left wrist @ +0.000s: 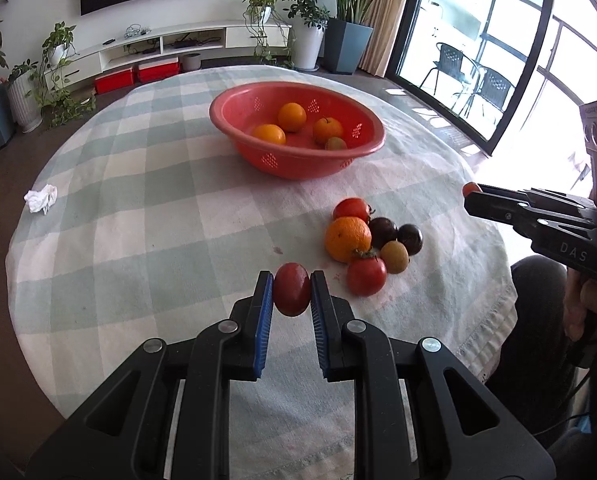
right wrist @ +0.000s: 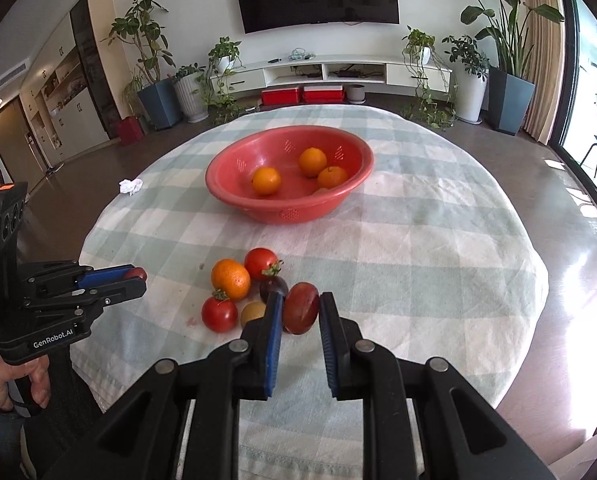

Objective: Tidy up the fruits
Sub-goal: 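Carry both small red tomatoes over the red basin and lower them inside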

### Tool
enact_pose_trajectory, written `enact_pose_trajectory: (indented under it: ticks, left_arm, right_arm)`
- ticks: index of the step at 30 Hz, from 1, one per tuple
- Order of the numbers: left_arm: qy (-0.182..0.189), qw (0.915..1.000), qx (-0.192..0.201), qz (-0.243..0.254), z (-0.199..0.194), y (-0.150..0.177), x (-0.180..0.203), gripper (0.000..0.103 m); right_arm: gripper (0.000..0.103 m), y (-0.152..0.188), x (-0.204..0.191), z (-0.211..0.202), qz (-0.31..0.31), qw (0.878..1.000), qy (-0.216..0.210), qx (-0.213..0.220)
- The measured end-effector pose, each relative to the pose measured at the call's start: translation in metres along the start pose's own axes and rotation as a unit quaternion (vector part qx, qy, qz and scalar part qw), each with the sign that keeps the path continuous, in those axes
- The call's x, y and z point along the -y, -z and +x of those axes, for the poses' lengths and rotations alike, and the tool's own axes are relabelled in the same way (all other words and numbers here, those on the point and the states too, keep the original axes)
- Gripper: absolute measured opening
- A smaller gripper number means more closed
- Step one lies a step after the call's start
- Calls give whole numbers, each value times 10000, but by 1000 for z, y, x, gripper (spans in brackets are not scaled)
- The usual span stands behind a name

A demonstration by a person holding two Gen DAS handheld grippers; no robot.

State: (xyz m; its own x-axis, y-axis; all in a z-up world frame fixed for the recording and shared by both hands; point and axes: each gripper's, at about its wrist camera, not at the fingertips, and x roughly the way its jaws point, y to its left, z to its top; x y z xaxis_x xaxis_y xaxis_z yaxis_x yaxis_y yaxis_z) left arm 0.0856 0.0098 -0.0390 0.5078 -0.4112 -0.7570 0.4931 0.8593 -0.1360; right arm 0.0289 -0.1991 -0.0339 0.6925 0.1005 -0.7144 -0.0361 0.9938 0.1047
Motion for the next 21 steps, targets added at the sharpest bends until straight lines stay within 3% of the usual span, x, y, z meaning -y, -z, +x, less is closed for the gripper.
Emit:
enact_pose_trajectory:
  ticks: [11, 15, 21]
  left_arm:
    - [-49, 9986, 431, 302, 9, -102, -1, 17]
    - [-104, 9981, 378, 469, 33, -135, 3, 17]
    - [-131, 9983, 35, 574, 84, -164, -6, 17]
  right_arm:
    - [20, -82, 14, -2, -157, 9979, -55, 633]
    - [20, -105, 12, 22, -225, 9979, -253, 545]
    - [20, -113, 6, 78, -328, 9985, -442, 34]
